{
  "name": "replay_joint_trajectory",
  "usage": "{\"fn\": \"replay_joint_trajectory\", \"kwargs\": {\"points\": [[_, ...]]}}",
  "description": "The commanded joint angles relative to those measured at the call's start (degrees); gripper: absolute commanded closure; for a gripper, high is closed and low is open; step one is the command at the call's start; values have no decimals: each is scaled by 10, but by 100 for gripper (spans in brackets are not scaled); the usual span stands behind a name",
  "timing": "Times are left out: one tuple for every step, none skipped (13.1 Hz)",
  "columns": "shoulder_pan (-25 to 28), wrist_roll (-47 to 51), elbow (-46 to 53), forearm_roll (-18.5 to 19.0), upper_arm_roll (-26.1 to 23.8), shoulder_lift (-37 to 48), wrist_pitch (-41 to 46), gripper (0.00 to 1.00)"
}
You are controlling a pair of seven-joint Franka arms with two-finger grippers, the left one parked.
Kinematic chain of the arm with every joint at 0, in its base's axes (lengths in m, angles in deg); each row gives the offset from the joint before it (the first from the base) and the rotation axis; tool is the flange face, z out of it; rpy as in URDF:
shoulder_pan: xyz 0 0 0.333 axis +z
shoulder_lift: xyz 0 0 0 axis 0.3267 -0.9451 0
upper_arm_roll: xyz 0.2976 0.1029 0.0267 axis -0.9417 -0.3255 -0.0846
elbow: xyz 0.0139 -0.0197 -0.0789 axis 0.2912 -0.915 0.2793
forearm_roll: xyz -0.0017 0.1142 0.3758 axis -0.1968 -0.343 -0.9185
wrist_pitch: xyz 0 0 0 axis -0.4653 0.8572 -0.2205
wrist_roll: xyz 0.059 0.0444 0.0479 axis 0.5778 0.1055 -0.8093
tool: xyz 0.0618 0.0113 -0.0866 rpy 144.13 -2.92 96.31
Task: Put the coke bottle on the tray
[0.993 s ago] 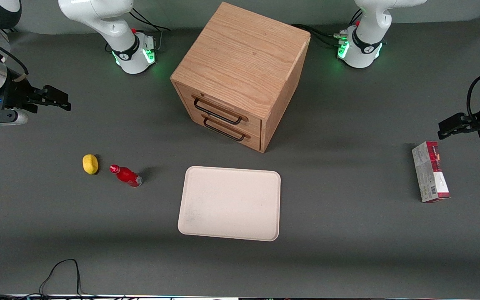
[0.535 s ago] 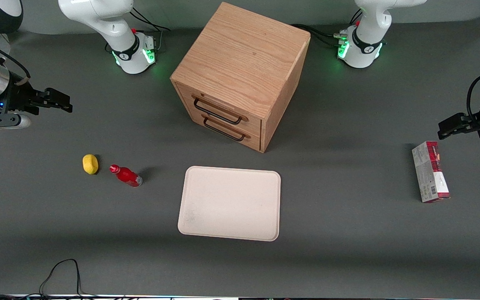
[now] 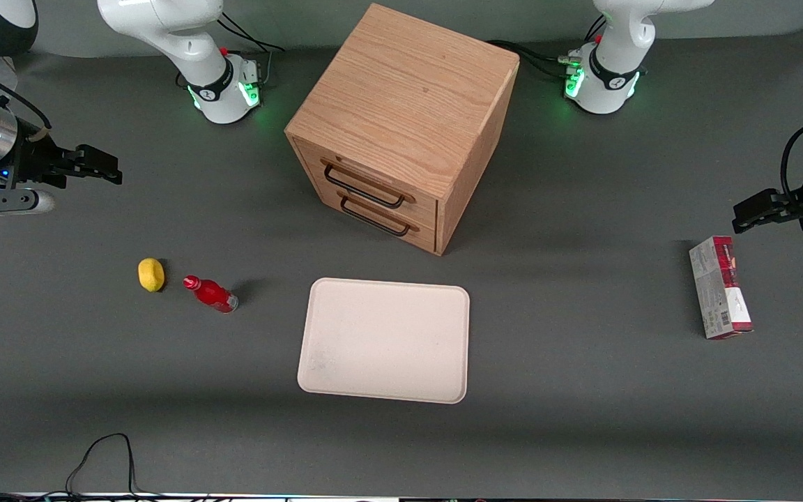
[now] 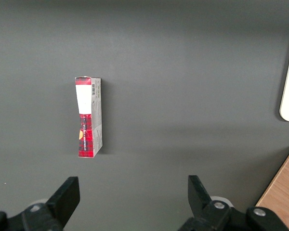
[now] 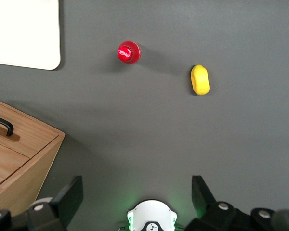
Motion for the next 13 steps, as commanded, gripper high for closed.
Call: {"fn": "replay_joint_trajectory", "kwargs": {"points": [[-7,-4,17,2,-5,-8,14,0],[-7,-4,17,2,-5,-8,14,0],[-7,-4,17,2,-5,-8,14,0],[-7,-4,17,2,-5,-8,14,0],[-7,-5,15,2,-5,-8,14,0],[-7,-5,15,0,-5,-14,10,0],[-6,-4,15,0,-5,-24,4,0],[-5,-4,15,0,-6,-44,-11,0],[-4,-3,10,0,-7,-65,-33,0],[4,8,5,2,-8,-89,-48,0],[11,19,-13,2,-8,-100,-75,0],[12,21,-38,2,-8,-103,-114,0],[12,20,-54,0,-9,-109,-145,0]]}}
